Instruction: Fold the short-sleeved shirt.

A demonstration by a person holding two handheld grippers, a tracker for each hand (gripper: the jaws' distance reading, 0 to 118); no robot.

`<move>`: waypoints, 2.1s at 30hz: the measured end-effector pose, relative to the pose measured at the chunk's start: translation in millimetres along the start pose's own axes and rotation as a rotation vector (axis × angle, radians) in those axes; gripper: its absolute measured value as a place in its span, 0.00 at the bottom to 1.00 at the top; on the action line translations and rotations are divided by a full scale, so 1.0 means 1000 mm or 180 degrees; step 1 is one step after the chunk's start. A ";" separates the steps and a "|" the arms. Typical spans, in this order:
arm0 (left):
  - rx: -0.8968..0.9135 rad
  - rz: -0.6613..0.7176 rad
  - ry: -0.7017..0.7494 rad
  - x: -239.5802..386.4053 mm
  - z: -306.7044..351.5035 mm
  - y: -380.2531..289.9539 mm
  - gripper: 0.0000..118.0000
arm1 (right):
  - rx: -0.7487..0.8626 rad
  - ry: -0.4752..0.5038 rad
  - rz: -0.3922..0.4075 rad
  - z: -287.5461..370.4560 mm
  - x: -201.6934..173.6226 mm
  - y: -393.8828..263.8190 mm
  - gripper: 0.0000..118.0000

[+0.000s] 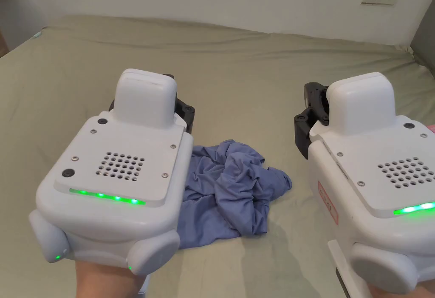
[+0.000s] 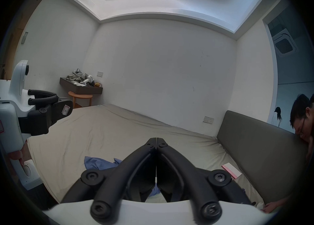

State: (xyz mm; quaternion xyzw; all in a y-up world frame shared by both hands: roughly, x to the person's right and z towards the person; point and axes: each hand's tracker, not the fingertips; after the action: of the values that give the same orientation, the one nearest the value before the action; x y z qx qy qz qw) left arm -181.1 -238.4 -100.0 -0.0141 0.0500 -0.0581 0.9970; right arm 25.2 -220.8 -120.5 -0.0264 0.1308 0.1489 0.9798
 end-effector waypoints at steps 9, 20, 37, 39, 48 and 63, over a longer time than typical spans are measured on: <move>-0.0387 -0.0036 -0.0102 0.002 -0.029 -0.018 0.00 | -0.0131 0.0000 -0.0016 -0.014 0.003 -0.015 0.02; -0.2574 0.0223 -0.0748 0.012 -0.099 -0.201 0.90 | -0.0522 -0.0085 -0.0060 -0.034 0.028 -0.059 0.02; -0.2663 0.0152 -0.0547 0.036 -0.117 -0.253 0.06 | -0.1490 0.0272 -0.0074 -0.111 0.061 -0.144 0.02; -0.2664 0.0299 -0.0690 0.028 -0.115 -0.245 0.06 | -0.1689 0.0383 -0.0164 -0.136 0.064 -0.158 0.02; -0.2303 0.0368 -0.0584 -0.018 -0.081 -0.198 0.06 | -0.2730 0.0634 -0.0126 -0.255 0.068 -0.260 0.85; -0.2399 0.0287 -0.0394 -0.038 -0.073 -0.202 0.06 | -0.2569 0.1157 0.0247 -0.279 0.024 -0.267 0.13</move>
State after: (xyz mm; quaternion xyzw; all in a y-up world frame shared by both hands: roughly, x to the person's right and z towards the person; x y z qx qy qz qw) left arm -249.5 -436.1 -161.6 -0.3810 0.0082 0.0092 0.9245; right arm 57.5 -493.6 -392.3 -0.4277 0.2333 0.2177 0.8457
